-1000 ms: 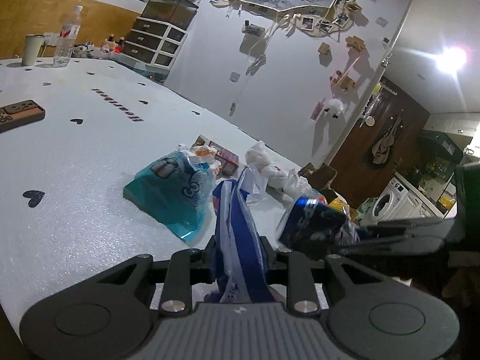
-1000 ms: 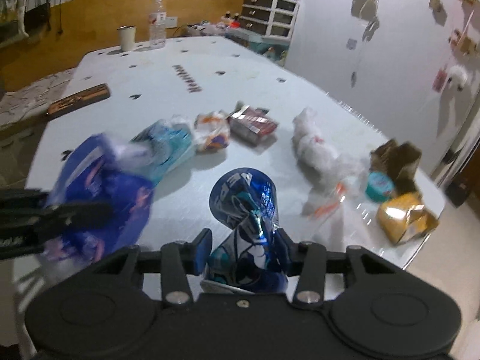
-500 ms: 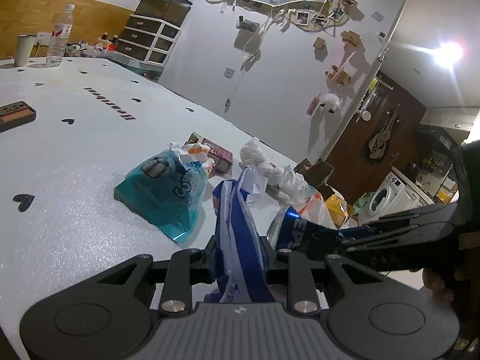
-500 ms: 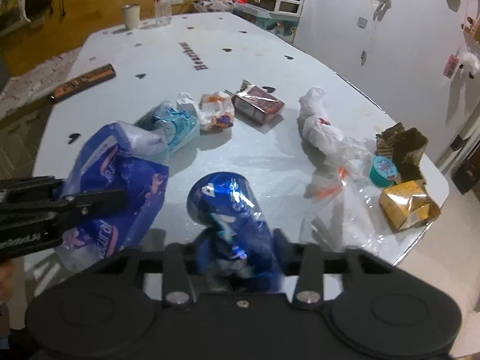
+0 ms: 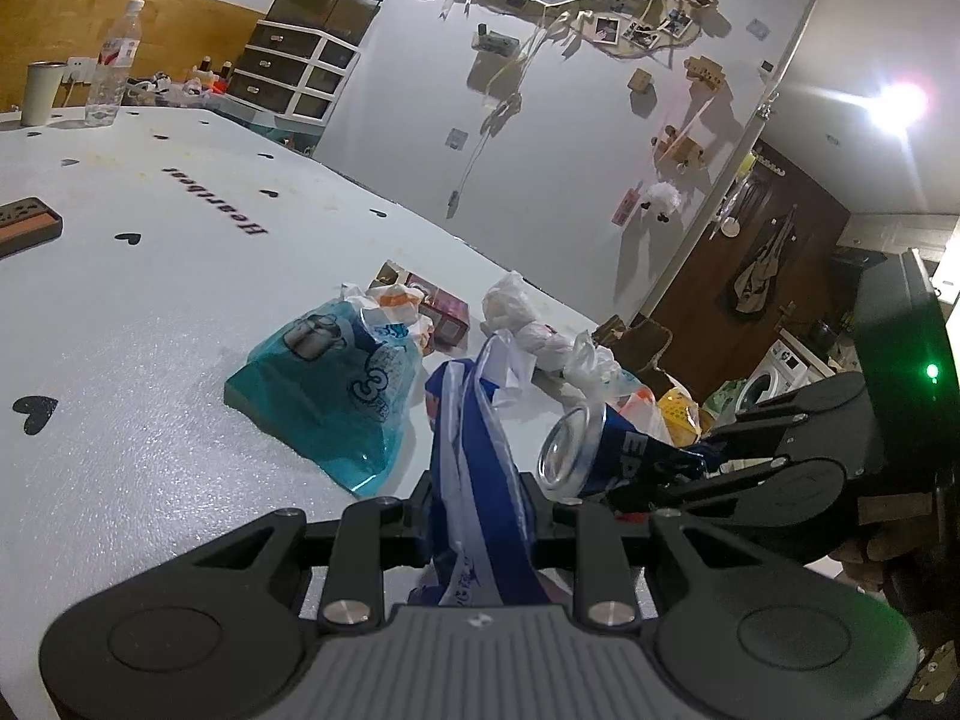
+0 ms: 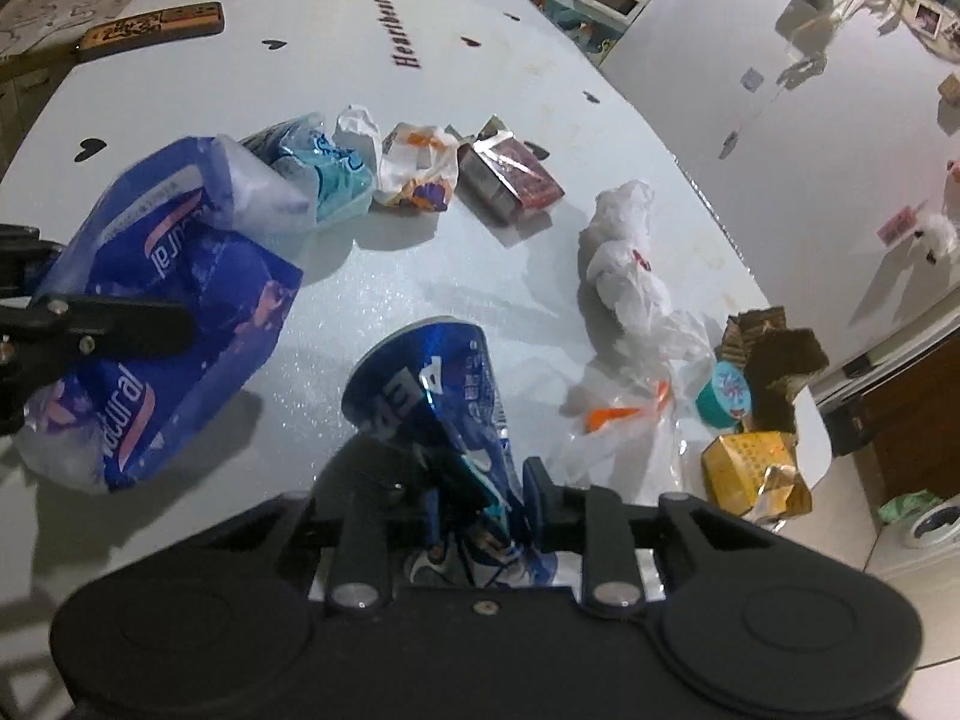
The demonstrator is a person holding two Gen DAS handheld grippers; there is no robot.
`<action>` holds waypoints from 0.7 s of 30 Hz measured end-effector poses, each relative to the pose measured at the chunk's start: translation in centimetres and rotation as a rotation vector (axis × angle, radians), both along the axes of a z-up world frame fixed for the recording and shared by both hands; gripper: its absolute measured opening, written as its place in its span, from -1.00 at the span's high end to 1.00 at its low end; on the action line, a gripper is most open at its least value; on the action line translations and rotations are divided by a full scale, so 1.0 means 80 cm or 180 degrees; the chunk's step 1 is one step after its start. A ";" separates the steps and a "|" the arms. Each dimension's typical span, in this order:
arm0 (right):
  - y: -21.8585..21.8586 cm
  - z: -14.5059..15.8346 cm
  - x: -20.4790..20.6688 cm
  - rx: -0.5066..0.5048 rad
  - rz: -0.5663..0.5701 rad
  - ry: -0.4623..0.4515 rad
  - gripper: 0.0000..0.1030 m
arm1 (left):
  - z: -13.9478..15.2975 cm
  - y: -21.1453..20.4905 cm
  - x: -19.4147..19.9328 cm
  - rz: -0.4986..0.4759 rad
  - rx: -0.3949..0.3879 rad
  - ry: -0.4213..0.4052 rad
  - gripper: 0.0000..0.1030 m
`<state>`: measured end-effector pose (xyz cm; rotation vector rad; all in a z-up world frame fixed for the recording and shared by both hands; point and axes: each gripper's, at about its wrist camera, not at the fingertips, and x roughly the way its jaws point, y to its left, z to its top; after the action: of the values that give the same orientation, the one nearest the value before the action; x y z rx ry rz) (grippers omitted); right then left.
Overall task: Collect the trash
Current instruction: 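Lift the can with the right tool while the left tool carries the bag to the bin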
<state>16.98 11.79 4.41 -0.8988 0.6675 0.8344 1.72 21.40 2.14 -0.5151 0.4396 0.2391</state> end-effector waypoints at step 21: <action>-0.100 0.050 -0.030 0.1345 -0.0302 0.0071 0.50 | 0.044 -0.057 -0.007 0.0042 0.0618 0.0027 0.48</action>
<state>14.62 3.81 8.44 -0.4735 0.5215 0.8596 1.16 16.86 5.66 -0.3271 0.4166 0.2934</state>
